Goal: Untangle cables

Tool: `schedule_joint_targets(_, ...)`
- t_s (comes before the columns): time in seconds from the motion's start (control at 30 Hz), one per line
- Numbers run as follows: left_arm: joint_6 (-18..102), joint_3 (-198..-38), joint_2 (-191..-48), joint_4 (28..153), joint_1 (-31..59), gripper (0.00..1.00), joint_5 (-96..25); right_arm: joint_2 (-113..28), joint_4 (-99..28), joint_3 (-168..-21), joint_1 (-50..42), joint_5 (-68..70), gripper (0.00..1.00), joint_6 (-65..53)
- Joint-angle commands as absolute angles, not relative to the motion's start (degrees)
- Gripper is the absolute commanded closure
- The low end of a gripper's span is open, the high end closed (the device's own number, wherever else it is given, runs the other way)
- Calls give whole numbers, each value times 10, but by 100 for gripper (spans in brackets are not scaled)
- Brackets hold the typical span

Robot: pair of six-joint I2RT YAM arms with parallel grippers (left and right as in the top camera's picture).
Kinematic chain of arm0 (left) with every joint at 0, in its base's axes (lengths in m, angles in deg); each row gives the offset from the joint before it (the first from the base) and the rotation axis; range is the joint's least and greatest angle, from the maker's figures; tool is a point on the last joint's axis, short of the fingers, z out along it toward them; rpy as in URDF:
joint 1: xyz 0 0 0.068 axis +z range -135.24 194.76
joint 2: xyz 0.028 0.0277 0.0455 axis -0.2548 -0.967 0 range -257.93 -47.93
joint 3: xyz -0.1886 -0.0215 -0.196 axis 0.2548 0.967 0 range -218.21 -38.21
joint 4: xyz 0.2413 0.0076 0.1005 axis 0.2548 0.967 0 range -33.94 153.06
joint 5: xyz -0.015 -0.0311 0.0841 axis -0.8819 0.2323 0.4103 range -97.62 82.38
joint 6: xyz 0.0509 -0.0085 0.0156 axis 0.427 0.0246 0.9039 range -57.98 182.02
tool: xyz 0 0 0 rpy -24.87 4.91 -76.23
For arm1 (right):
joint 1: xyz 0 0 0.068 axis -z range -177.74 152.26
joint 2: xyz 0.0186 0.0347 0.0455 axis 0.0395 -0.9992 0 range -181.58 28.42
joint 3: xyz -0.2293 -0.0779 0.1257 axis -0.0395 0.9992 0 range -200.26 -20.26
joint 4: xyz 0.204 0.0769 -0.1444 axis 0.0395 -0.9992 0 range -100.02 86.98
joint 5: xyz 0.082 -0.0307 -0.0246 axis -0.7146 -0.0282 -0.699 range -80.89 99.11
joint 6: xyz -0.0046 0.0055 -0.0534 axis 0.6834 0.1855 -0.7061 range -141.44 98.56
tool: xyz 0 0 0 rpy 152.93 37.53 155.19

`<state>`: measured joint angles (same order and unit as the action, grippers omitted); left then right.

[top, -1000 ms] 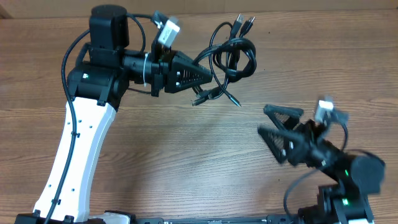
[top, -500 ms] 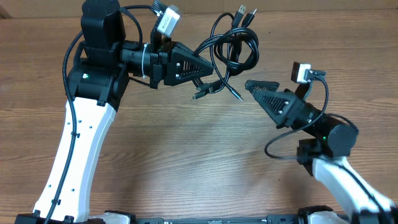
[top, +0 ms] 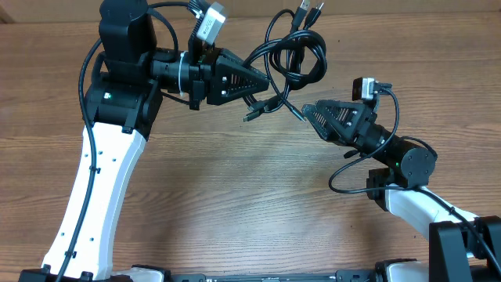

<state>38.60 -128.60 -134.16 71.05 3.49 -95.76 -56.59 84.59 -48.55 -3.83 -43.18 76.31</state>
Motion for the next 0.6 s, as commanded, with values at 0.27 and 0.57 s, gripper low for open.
schedule_joint_targets(0.27,419,-1294,-1341,725,3,96,-852,-560,877,-493,-41,-431,17,776)
schedule_joint_targets(0.57,383,-1294,-1342,726,-6,96,-761,-530,877,-497,-41,-431,16,772)
